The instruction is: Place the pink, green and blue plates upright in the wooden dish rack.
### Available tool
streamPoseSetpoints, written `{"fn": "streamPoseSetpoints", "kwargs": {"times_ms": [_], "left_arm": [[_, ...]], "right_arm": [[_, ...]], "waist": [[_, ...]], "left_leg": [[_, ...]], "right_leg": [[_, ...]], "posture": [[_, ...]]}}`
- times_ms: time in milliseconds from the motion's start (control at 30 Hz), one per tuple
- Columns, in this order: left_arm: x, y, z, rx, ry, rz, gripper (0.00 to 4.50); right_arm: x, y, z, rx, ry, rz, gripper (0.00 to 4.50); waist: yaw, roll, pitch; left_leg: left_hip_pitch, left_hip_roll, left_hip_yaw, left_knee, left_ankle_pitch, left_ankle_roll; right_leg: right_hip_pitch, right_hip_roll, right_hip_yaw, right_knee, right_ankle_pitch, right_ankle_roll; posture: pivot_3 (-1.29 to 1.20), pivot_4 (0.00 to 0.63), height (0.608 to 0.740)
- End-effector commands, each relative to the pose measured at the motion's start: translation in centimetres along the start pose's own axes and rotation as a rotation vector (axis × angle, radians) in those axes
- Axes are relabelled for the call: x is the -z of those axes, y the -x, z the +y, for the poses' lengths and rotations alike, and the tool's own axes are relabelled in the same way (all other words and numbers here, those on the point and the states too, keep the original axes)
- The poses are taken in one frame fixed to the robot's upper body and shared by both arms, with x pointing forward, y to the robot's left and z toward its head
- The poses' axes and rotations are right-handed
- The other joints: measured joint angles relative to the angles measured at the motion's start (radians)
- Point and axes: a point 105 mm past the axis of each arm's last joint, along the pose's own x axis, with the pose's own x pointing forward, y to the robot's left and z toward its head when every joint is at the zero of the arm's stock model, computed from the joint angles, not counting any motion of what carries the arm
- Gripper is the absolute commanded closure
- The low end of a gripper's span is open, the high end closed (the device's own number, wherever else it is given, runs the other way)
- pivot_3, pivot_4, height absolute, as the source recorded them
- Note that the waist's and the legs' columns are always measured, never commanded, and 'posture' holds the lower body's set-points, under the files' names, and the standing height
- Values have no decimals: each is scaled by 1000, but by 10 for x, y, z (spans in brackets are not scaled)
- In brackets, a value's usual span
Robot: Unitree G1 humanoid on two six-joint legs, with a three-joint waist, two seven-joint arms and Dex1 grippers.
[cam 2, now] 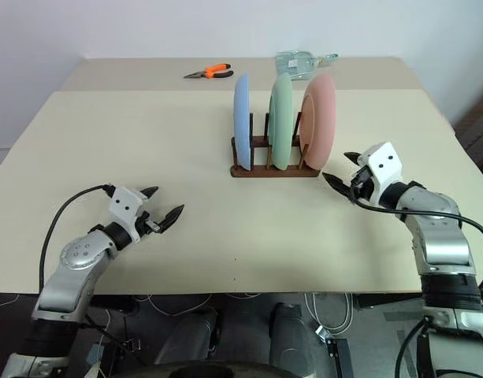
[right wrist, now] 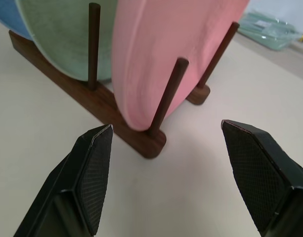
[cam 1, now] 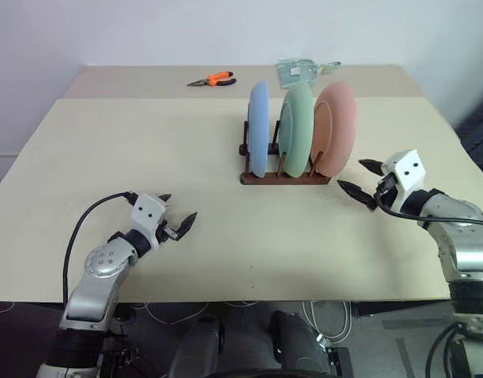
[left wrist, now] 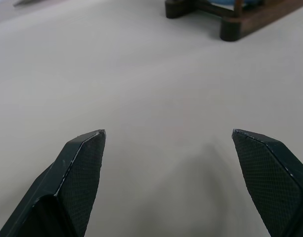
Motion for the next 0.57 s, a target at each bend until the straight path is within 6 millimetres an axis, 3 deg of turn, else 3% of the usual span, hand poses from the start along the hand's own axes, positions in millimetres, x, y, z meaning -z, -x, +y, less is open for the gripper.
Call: {"fn": "streamPoseSetpoints", "kwargs": {"times_ms": [33,267,400,567], "left_arm": [[-7,4,7,-22,-30,-34,282],[-3,13,3,-44,-9,-21,282],[-23,13,-5,-45,33,-71,282],[-26,15,-3,-36,33,-56,282]], "right_arm": [[-8,0,2,13,21,-36,935],[-1,3,11,22,-41,-22,935],[-2,4,6,28,-41,-17,935],[-1,7,1,53,-38,-9,935]], "waist": [[-1,0,0],[-2,0,0],[0,0,0],[-1,0,0]], "left_leg": [[0,0,0,0,0,0],[0,0,0,0,0,0],[0,0,0,0,0,0],[1,0,0,0,0,0]], "right_leg": [[0,0,0,0,0,1],[0,0,0,0,1,2],[0,0,0,0,0,0],[0,0,0,1,0,0]], "posture": [[0,150,740],[0,150,740],[0,150,740],[0,150,740]]}}
